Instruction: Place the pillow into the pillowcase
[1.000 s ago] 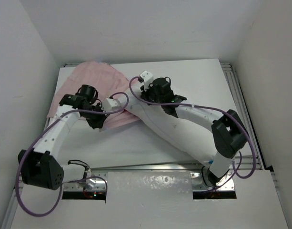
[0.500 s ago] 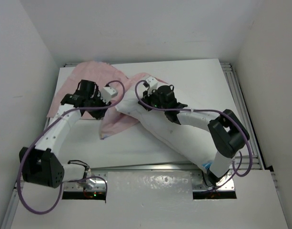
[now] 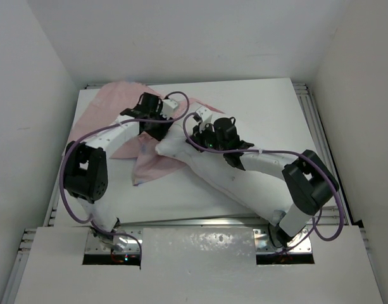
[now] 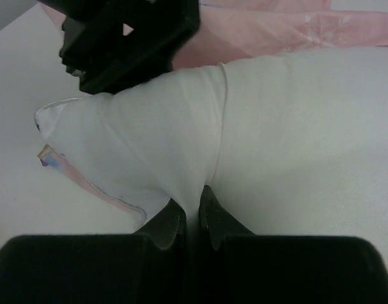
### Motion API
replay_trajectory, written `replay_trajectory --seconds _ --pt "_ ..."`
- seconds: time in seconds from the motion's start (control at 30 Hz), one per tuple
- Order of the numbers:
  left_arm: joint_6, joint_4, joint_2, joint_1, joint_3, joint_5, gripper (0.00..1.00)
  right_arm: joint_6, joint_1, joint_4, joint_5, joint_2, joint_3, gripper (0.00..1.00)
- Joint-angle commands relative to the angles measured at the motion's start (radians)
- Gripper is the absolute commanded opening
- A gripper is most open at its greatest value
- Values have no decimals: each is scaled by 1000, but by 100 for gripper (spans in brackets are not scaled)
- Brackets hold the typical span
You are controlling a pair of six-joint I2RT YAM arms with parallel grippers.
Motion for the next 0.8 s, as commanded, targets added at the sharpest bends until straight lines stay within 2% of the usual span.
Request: replay_trajectory --seconds 0.0,0.13,0.33,0.43,0.47,0.67,0.77 --pt "-31 105 35 -31 64 -93 50 -14 -15 -117 -27 -21 -33 0" --pt "-70 87 133 -32 121 -177 47 -24 -15 -120 -18 -29 -34 0" --pt "-93 156 158 -32 121 -301 31 -38 -15 -124 -19 -26 -31 0" --pt "-90 156 160 -32 127 -293 18 -44 -15 -129 -19 -26 -30 0" --pt "-90 155 160 -32 127 -292 2 -44 -15 -130 -18 -26 -30 0" --pt "-82 100 103 -31 133 -266 0 -66 -17 -133 -4 -27 -33 0" --pt "-59 56 -30 -28 133 -215 0 -74 -15 -140 23 -33 -19 0"
